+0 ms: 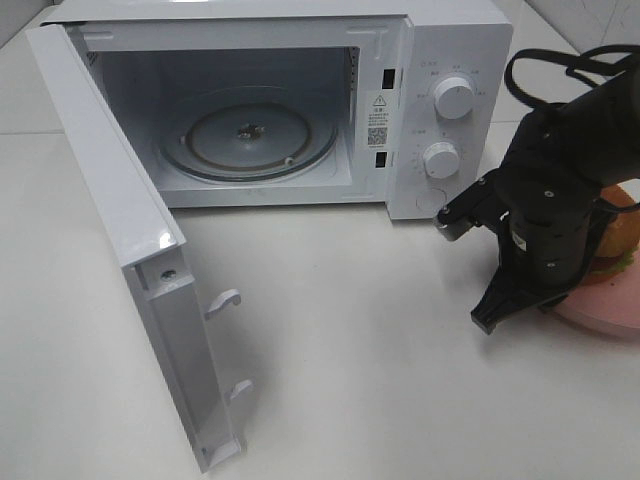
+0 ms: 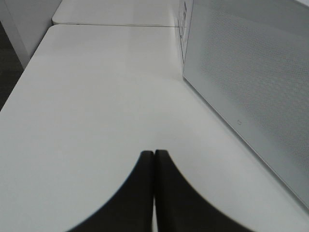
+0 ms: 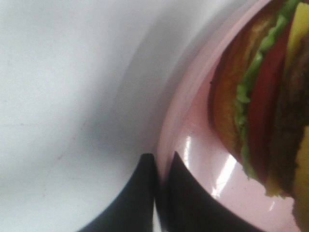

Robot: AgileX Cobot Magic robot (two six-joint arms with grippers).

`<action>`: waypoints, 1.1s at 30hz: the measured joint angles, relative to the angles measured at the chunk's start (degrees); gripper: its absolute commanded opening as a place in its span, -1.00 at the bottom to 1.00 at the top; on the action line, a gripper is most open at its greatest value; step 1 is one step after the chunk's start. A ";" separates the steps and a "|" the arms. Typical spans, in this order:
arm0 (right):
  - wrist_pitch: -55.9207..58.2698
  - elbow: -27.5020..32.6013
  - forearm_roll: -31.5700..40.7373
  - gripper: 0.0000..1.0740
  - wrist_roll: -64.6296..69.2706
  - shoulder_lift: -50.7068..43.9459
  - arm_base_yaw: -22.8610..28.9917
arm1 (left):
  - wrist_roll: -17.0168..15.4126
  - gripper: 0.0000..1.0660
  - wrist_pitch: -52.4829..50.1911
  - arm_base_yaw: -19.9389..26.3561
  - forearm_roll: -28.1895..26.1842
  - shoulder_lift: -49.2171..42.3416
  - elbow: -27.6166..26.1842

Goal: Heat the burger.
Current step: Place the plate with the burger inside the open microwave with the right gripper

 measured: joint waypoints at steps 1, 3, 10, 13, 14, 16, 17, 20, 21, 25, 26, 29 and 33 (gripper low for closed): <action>0.23 0.00 -0.06 -1.00 0.00 -1.72 0.00 | 0.00 -0.99 0.00 0.00 0.00 0.00 0.00; 0.34 0.00 -0.06 -1.00 0.00 -2.58 0.00 | 0.00 -0.99 0.00 0.00 0.00 0.00 0.00; 1.72 0.00 3.90 -1.00 -2.06 -7.51 0.00 | 0.00 -0.99 0.00 0.00 0.00 0.00 0.00; 1.95 0.00 5.27 -1.00 -3.50 -8.77 0.00 | 0.00 -0.99 0.00 0.00 0.00 0.00 0.00; 2.23 0.00 6.47 -1.00 -4.87 -10.03 0.00 | 0.00 -0.99 0.00 0.00 0.00 0.00 0.00; 2.46 0.00 6.93 -1.00 -5.67 -10.71 0.00 | 0.00 -0.99 0.00 0.00 0.00 0.00 0.00; 3.27 0.00 7.56 -1.00 -6.99 -11.86 0.00 | 0.00 -0.99 0.00 0.00 0.00 0.00 0.00; 4.41 0.29 8.65 -1.00 -9.11 -13.75 0.00 | 0.00 -0.99 0.00 0.00 0.00 0.00 0.00; 4.41 0.29 8.65 -1.00 -9.11 -13.75 0.00 | 0.00 -0.99 0.00 0.00 0.00 0.00 0.00; 4.47 3.72 9.00 -1.00 -10.71 -17.19 0.00 | 0.00 -0.99 0.00 0.00 0.00 0.00 0.00; 4.47 4.53 9.00 -1.00 -10.77 -17.76 0.00 | 0.00 -0.99 0.00 0.00 0.00 0.00 0.00; 3.84 6.42 9.11 -1.00 -10.77 -19.42 0.17 | 0.00 -0.99 0.00 0.00 0.00 0.00 0.00; 3.15 10.54 8.14 -1.00 -10.94 -23.26 3.61 | 0.00 -0.99 0.00 0.00 0.00 0.00 0.00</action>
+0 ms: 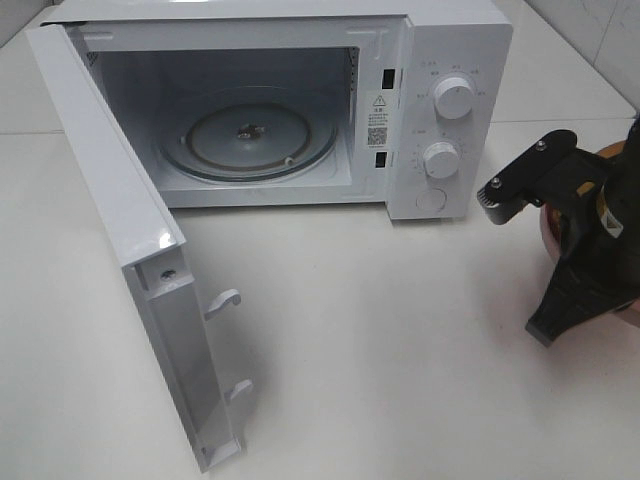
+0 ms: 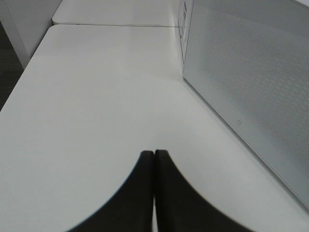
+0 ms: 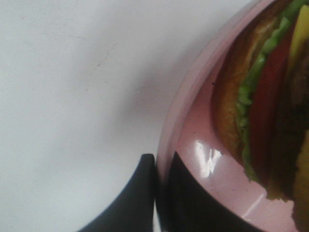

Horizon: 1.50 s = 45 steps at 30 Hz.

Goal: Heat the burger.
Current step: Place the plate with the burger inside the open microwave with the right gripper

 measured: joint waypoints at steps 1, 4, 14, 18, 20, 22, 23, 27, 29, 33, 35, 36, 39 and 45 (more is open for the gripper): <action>0.00 0.40 -0.29 -1.00 -0.29 -0.46 0.92 | 0.00 -0.99 0.00 0.00 0.00 0.00 0.00; -0.11 1.20 -0.57 -1.00 -1.55 -1.20 3.38 | 0.00 -0.99 0.00 0.00 0.00 0.00 0.00; -4.07 4.01 -0.69 -1.00 -8.37 -1.38 13.52 | 0.00 -0.99 0.00 0.00 0.00 0.00 0.00; -5.73 4.01 -0.74 -1.00 -10.14 -1.38 13.52 | 0.00 -0.99 0.00 0.00 0.00 0.00 0.00; -6.02 4.01 -0.80 -1.00 -11.23 -1.38 13.52 | 0.00 -0.99 0.00 0.00 0.00 0.00 0.00; -6.02 4.01 -0.80 -1.00 -11.92 -1.38 13.52 | 0.00 -0.99 0.00 0.00 0.00 0.00 0.00; -6.02 4.01 -0.80 -1.00 -12.09 -1.38 13.52 | 0.00 -0.99 0.00 0.00 0.00 0.00 0.00; -5.96 4.01 -0.80 -1.00 -12.61 -1.38 13.52 | 0.00 -0.99 0.00 0.00 0.00 0.00 0.00; -5.96 4.01 -0.80 -1.00 -12.61 -1.38 13.52 | 0.00 -0.99 0.00 0.00 0.00 0.00 0.00; -5.96 4.01 -0.80 -1.00 -13.52 -1.38 13.52 | 0.00 -0.99 0.00 0.00 0.00 0.00 0.00; -6.02 4.01 -0.80 -1.00 -15.30 -1.38 13.52 | 0.00 -0.99 0.00 0.00 0.00 0.00 0.00; -6.42 4.01 -0.80 -1.00 -17.88 -1.38 13.52 | 0.00 -0.99 0.00 0.00 0.00 0.00 0.00; -7.28 4.01 -0.80 -1.00 -22.35 -1.38 13.52 | 0.00 -0.99 0.00 0.00 0.00 0.00 0.00; -7.68 4.07 -0.69 -1.00 -30.19 -1.38 13.52 | 0.00 -0.99 0.00 0.00 0.00 0.00 0.00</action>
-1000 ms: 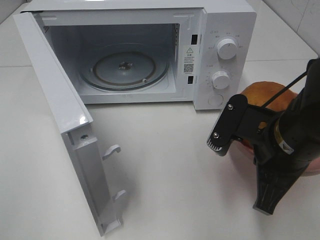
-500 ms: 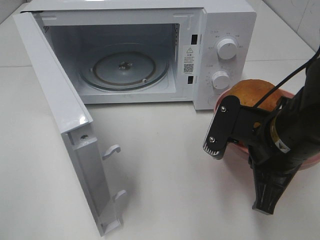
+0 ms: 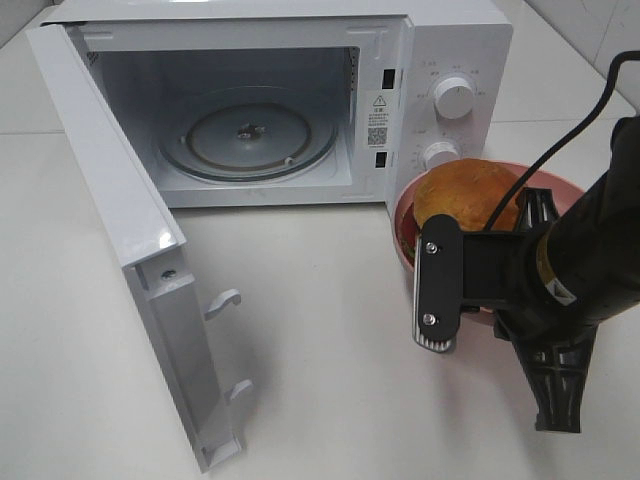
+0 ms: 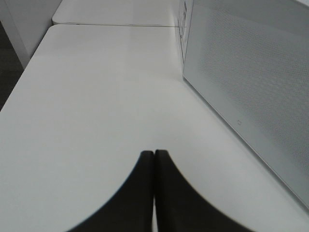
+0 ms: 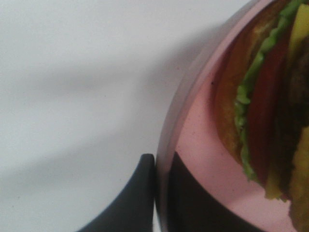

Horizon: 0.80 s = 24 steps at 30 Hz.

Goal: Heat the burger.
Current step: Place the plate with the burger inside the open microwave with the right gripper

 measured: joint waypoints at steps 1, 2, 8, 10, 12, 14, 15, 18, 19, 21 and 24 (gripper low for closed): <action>0.11 0.06 0.00 -1.00 -1.38 0.00 0.00 | 0.00 -0.99 0.00 0.00 0.00 0.00 0.00; 0.52 0.11 0.06 -1.00 -3.27 0.00 0.00 | 0.00 -0.99 0.00 0.00 0.00 0.00 0.00; 0.40 0.11 0.97 -1.00 -4.35 0.00 0.00 | 0.00 -0.99 0.00 0.00 0.00 0.00 0.00; -0.34 0.11 1.72 -1.00 -5.10 0.00 0.00 | 0.00 -0.99 0.00 0.00 0.00 0.00 0.00; -2.18 0.11 3.09 -1.00 -7.96 0.00 0.00 | 0.00 -0.99 0.00 0.00 0.00 0.00 0.00; -4.35 0.11 3.95 -1.00 -11.17 0.00 0.00 | 0.00 -0.99 0.00 0.00 0.00 0.00 0.00; -4.35 0.11 3.95 -1.00 -11.17 0.00 0.00 | 0.00 -0.99 0.00 0.00 0.00 0.00 0.00; -7.05 0.11 5.44 -1.00 -15.93 0.00 0.00 | 0.00 -0.99 0.00 0.00 0.00 0.00 0.00; -8.08 0.11 6.07 -1.00 -18.28 0.00 0.00 | 0.00 -0.99 0.00 0.00 0.00 0.00 0.00; -8.48 0.11 6.30 -1.00 -19.25 0.00 0.00 | 0.00 -0.99 0.00 0.00 0.00 0.00 0.00; -8.94 0.11 6.42 -1.00 -22.23 0.00 0.00 | 0.00 -0.99 0.00 0.00 0.00 0.00 0.00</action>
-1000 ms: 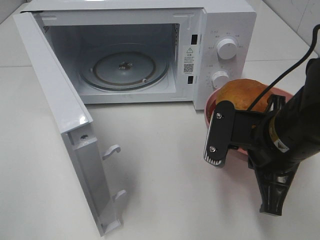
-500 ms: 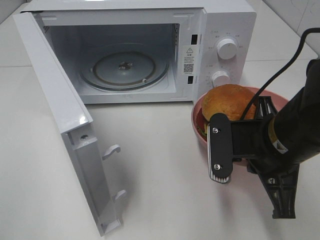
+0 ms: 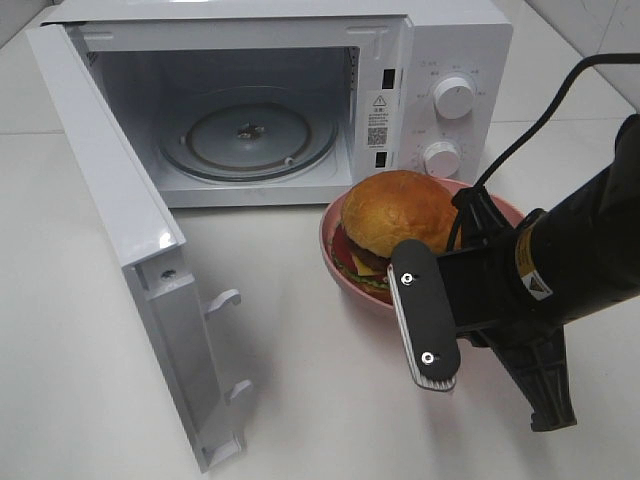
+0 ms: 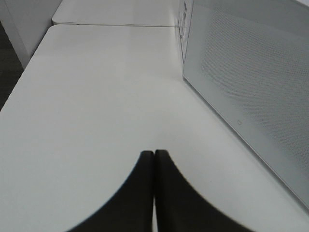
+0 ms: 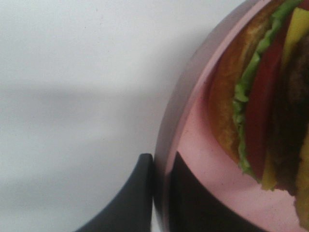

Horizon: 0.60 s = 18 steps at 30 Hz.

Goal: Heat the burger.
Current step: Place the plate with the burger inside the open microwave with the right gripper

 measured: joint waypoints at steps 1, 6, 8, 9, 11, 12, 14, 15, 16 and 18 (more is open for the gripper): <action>-0.40 0.00 0.11 -1.00 -0.74 0.00 0.00 | 0.00 -0.99 0.00 0.00 0.00 0.00 0.00; -2.18 0.06 0.23 -1.00 -3.38 0.17 0.17 | 0.00 -0.99 0.00 0.00 0.00 0.00 0.00; -3.55 0.06 -0.17 -1.00 -4.18 0.17 0.29 | 0.00 -0.99 0.00 0.00 0.00 0.00 0.00; -4.35 0.06 -0.29 -1.00 -4.35 0.17 0.34 | 0.00 -0.99 0.00 0.00 0.00 0.00 0.00; -5.61 0.06 -0.57 -1.00 -4.81 0.17 0.34 | 0.00 -0.99 0.00 0.00 0.00 0.00 0.00; -6.07 0.06 -0.57 -1.00 -5.27 0.17 0.34 | 0.00 -0.99 0.00 0.00 0.00 0.00 0.00; -6.82 0.06 -0.57 -1.00 -5.73 0.17 0.34 | 0.00 -0.99 0.00 0.00 0.00 0.00 0.00; -6.82 0.06 -0.57 -1.00 -5.73 0.17 0.34 | 0.00 -0.99 0.00 0.00 0.00 0.00 0.00; -7.51 0.06 -0.57 -1.00 -6.19 0.17 0.34 | 0.00 -0.99 0.00 0.00 0.00 0.00 0.00; -7.96 0.06 -0.57 -1.00 -6.70 0.17 0.34 | 0.00 -0.99 0.00 0.00 0.00 0.00 0.00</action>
